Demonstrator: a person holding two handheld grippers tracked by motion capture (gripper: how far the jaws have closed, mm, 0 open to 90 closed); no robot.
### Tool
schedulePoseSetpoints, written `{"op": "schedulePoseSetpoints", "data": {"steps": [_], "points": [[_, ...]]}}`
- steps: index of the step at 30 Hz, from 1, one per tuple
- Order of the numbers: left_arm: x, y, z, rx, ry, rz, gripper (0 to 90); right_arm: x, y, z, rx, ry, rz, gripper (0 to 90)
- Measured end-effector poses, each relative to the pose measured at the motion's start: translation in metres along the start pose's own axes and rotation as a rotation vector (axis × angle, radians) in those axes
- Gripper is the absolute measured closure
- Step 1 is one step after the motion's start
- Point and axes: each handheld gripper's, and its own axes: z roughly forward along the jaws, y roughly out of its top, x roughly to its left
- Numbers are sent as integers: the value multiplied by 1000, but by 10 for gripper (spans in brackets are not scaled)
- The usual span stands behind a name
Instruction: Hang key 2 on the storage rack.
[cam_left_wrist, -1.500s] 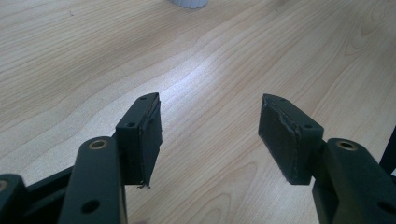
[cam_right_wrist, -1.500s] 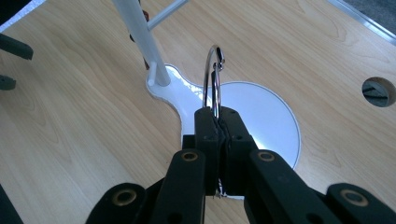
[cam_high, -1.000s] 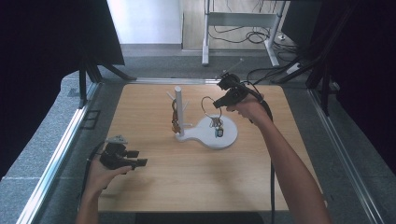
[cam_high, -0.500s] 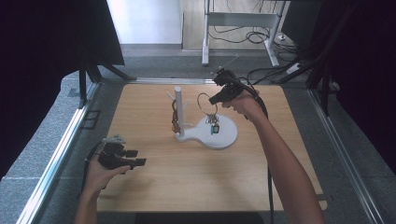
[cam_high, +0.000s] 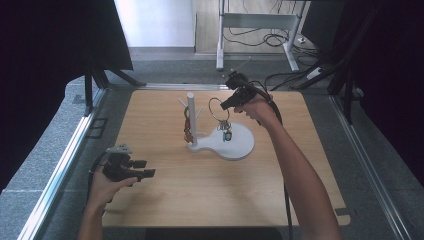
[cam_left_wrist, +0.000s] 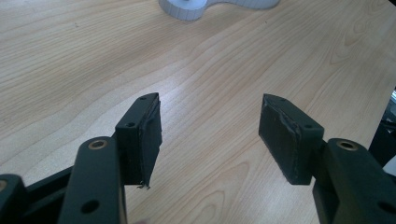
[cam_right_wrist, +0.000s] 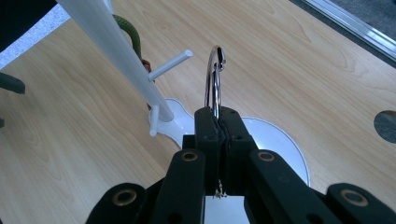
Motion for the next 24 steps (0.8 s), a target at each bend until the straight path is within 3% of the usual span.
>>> {"op": "schedulePoseSetpoints", "data": {"steps": [24], "points": [[1, -1, -1, -1, -1, -2, 400, 3, 18, 22, 3, 16, -10, 877]]}}
